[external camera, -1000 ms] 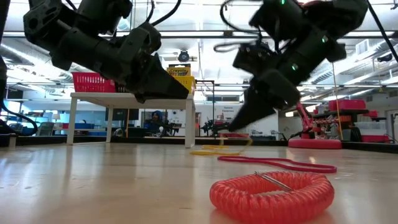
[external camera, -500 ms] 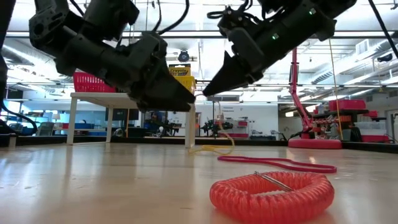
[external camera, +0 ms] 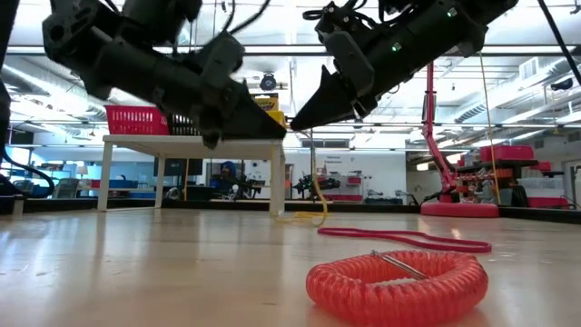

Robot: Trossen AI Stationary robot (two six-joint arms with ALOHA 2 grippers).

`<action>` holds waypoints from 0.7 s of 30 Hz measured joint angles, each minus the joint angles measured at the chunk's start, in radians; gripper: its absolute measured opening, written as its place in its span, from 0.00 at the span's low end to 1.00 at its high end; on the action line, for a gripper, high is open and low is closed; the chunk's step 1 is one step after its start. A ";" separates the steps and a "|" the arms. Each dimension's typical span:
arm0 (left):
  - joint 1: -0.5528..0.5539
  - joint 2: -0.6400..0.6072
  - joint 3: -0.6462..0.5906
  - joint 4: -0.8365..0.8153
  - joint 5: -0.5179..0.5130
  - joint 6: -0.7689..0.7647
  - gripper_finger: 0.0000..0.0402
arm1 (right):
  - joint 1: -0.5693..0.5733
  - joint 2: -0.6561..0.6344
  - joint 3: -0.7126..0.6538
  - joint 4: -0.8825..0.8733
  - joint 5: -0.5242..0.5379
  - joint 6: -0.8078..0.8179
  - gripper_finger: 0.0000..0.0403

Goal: Pick & Place Office Desk Supplies
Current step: Put the yellow rubber band into the red bin on the shelf

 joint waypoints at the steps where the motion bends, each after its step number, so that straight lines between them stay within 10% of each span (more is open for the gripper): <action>1: 0.002 -0.025 -0.005 -0.017 0.000 0.006 0.03 | 0.000 0.000 0.000 0.009 0.008 0.000 0.04; 12: 0.004 -0.484 0.013 -0.548 -0.208 0.078 0.01 | 0.044 -0.111 -0.006 0.000 0.277 -0.036 0.37; 21: 0.076 -0.795 0.255 -1.119 -0.458 0.159 0.01 | 0.077 -0.111 -0.009 -0.043 0.270 -0.046 0.09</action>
